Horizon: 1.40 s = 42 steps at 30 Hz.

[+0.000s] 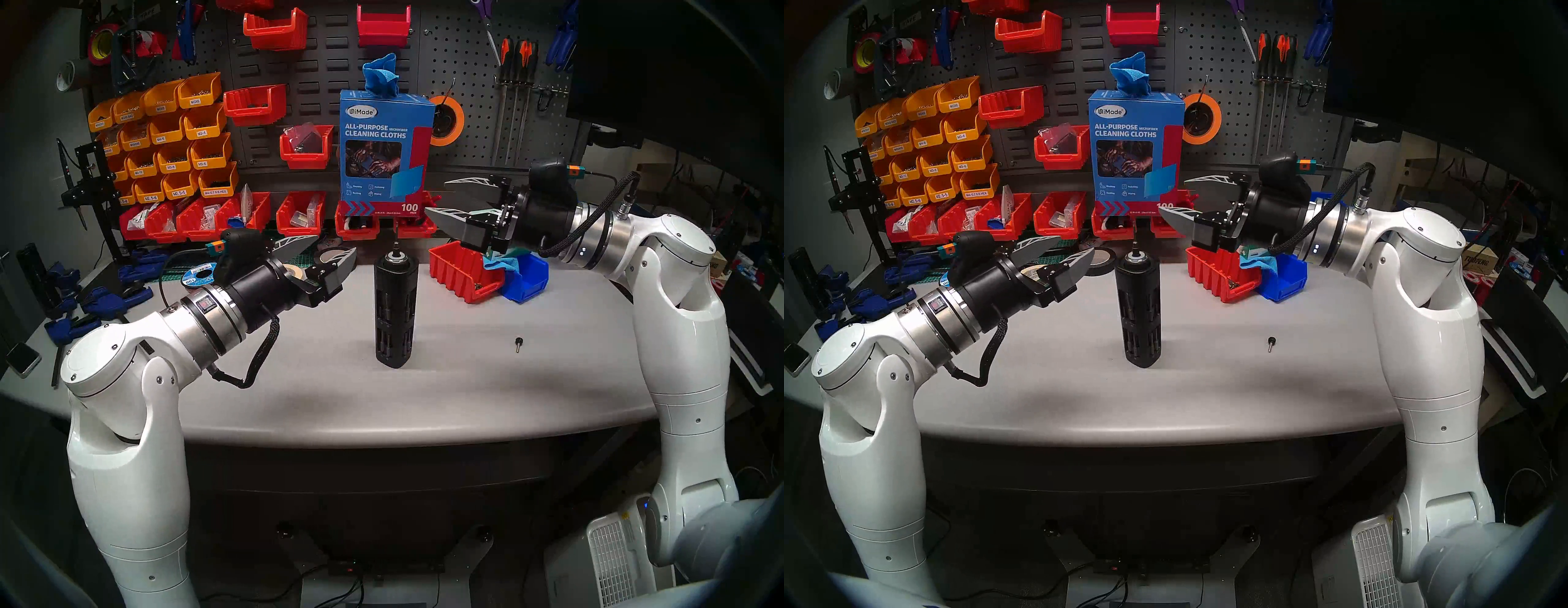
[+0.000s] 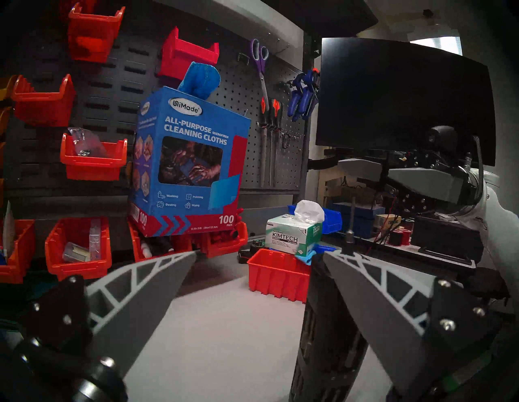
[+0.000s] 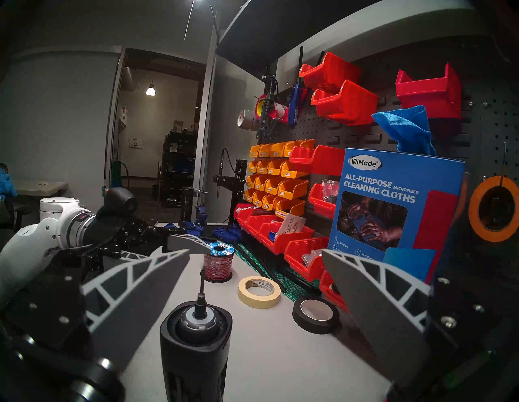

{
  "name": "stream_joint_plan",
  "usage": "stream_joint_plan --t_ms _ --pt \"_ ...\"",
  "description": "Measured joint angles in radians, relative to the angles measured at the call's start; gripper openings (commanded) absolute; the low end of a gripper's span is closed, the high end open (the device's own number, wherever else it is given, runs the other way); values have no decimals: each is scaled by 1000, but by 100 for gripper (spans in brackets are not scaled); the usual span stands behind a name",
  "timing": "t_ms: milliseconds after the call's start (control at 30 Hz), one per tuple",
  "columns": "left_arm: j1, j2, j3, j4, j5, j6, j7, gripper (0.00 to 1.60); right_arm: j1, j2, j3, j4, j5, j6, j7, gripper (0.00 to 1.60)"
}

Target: Pick a screwdriver bit and insert it into the screwdriver

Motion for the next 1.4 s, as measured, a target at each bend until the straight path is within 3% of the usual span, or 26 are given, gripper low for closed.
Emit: stream_joint_plan --t_ms 300,633,1400 --pt "-5 -31 35 7 93 -93 94 160 -100 -32 76 -50 -57 -63 -92 160" --pt "36 -72 47 12 134 -154 149 160 -205 -86 119 -90 -79 -108 -144 160" --pt "46 -98 28 14 109 -165 138 160 -243 -109 133 -96 -75 -134 -134 160"
